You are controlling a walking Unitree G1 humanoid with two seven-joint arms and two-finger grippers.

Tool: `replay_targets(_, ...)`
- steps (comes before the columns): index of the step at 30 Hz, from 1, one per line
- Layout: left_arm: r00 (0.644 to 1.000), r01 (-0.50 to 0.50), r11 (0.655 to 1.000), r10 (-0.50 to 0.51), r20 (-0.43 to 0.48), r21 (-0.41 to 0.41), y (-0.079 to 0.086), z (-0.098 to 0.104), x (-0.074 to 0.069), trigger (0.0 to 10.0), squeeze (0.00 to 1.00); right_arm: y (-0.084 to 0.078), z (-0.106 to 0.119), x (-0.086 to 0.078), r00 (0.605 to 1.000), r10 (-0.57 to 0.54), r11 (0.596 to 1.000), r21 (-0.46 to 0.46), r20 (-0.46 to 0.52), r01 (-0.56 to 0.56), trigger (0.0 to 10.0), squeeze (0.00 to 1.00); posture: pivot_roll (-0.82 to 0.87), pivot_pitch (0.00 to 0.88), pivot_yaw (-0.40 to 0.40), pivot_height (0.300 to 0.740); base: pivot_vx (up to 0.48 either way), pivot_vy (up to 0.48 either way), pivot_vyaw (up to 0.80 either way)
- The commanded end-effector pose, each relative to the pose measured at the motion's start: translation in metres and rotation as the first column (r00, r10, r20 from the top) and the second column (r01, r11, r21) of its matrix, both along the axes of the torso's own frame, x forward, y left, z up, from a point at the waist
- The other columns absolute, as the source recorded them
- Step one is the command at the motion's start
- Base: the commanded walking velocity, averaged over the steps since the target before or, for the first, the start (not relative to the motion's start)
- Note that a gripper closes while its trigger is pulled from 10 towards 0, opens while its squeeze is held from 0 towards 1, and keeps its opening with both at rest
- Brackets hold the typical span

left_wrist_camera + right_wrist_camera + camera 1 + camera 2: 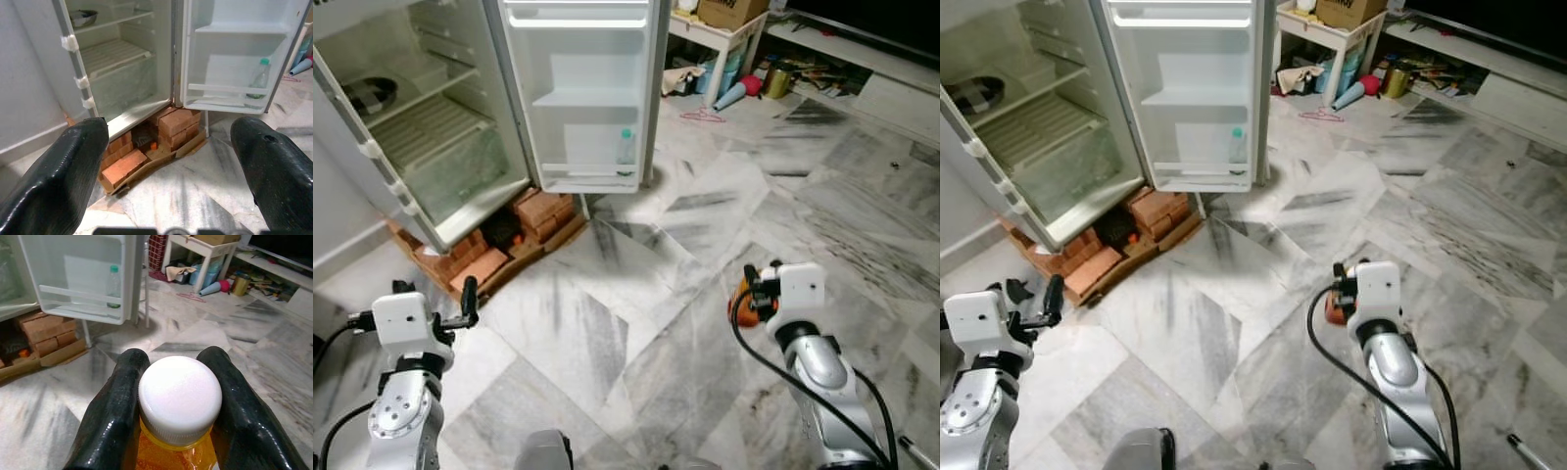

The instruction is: Restocking fridge

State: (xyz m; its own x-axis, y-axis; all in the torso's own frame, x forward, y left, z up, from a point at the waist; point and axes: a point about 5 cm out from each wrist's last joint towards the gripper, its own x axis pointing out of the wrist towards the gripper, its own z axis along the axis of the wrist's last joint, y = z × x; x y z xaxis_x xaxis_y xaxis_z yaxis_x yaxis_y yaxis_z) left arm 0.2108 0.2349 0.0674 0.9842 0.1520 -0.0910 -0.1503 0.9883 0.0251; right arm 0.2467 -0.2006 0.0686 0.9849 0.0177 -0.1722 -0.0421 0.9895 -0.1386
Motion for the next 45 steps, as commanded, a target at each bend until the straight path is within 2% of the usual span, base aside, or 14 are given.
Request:
replay_targets(1, 1.000, 0.015, 1.000, -0.015, -0.015, 0.016, 0.003, -0.001, 0.004, 10.0, 0.00, 0.007, 0.017, 0.007, 0.998, 0.051, 0.999, 0.011, 0.046, -0.052, 10.0, 0.00, 0.02, 0.108, -0.019, 0.740, 0.398, 0.000, 0.00)
replay_targets(6, 1.000, 0.016, 1.000, -0.016, -0.002, 0.017, 0.003, 0.004, 0.009, 10.0, 0.00, 0.015, 0.027, 0.009, 0.991, 0.115, 0.993, 0.007, 0.072, -0.115, 10.0, 0.00, 0.02, 0.123, -0.008, 0.740, 0.398, 0.000, 0.00)
replay_targets(9, 1.000, 0.023, 1.000, -0.023, -0.004, 0.013, 0.000, 0.003, 0.009, 10.0, 0.00, 0.020, 0.027, 0.010, 0.988, 0.134, 0.989, 0.059, 0.081, -0.139, 10.0, 0.00, 0.02, 0.124, -0.021, 0.740, 0.400, 0.000, 0.00)
replay_targets(11, 1.000, 0.027, 1.000, -0.027, -0.003, 0.012, -0.002, 0.003, 0.009, 10.0, 0.00, 0.023, 0.030, 0.012, 0.984, 0.141, 0.987, 0.059, 0.107, -0.148, 10.0, 0.00, 0.02, 0.121, -0.029, 0.740, 0.390, 0.000, 0.00)
replay_targets(13, 1.000, 0.019, 1.000, -0.019, 0.003, 0.007, -0.003, 0.003, 0.008, 10.0, 0.00, 0.028, 0.031, 0.017, 0.989, 0.096, 0.990, 0.092, 0.116, -0.107, 10.0, 0.00, 0.03, 0.113, -0.042, 0.740, 0.388, 0.000, 0.00)
replay_targets(18, 1.000, 0.004, 1.000, -0.004, 0.010, -0.004, -0.003, 0.004, 0.009, 10.0, 0.00, 0.036, 0.035, 0.024, 0.986, 0.052, 0.993, 0.100, 0.161, -0.068, 10.0, 0.00, 0.04, 0.104, -0.058, 0.740, 0.382, 0.162, 0.00)
replay_targets(24, 1.000, 0.008, 1.000, -0.008, 0.005, -0.014, -0.006, 0.003, 0.010, 10.0, 0.00, 0.030, 0.033, 0.033, 0.988, 0.012, 0.994, 0.104, 0.156, -0.028, 10.0, 0.00, 0.04, 0.095, -0.067, 0.740, 0.356, 0.322, 0.00)
replay_targets(30, 1.000, 0.000, 1.000, 0.000, 0.005, -0.018, -0.005, 0.002, 0.010, 10.0, 0.00, 0.025, 0.029, 0.034, 0.989, -0.006, 0.995, 0.099, 0.148, -0.009, 10.0, 0.00, 0.04, 0.090, -0.072, 0.740, 0.354, 0.323, 0.00)
replay_targets(45, 1.000, 0.012, 1.000, -0.012, -0.003, 0.005, -0.006, 0.001, 0.005, 10.0, 0.00, 0.003, 0.019, 0.010, 0.993, -0.034, 0.997, 0.072, 0.111, 0.026, 10.0, 0.00, 0.03, 0.083, -0.065, 0.740, 0.357, 0.321, 0.00)
